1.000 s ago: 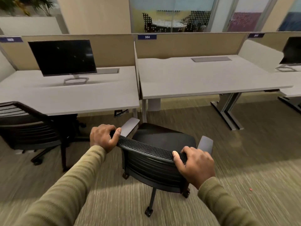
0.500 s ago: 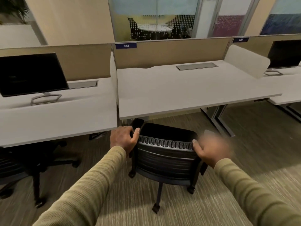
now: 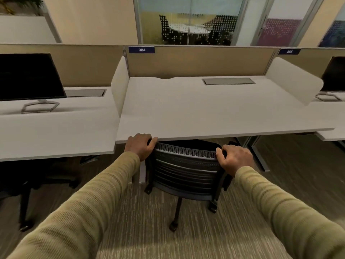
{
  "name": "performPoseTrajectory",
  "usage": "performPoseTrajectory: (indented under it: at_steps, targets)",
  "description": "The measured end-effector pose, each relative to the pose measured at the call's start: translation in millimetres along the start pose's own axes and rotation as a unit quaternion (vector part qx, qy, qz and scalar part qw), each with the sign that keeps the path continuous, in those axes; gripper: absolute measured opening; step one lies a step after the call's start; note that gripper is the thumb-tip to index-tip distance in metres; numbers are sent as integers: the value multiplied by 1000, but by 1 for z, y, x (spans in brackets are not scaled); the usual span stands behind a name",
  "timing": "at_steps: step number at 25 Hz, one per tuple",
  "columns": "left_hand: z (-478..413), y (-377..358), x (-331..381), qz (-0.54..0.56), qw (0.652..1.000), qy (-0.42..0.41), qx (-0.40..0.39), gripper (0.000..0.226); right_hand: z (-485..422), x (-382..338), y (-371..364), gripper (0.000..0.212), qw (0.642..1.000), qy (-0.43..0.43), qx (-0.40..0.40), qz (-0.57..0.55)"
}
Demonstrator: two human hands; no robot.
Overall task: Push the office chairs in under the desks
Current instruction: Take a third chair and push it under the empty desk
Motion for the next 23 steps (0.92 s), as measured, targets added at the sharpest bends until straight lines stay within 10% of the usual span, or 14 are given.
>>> performPoseTrajectory:
  at_steps: [23]
  targets:
    - [-61,-15,15,-15,993,51,-104,52,-115,31,-11,46,998,19,-44,45]
Point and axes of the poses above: each hand's wrist, its own z-axis away from the middle knuckle, its own y-axis out of the back of the hand, x = y × z, the point moved 8 cm from there along -z, towards the middle knuckle, and after that the axes turned 15 degrees about -x, right-handed, at the moved point
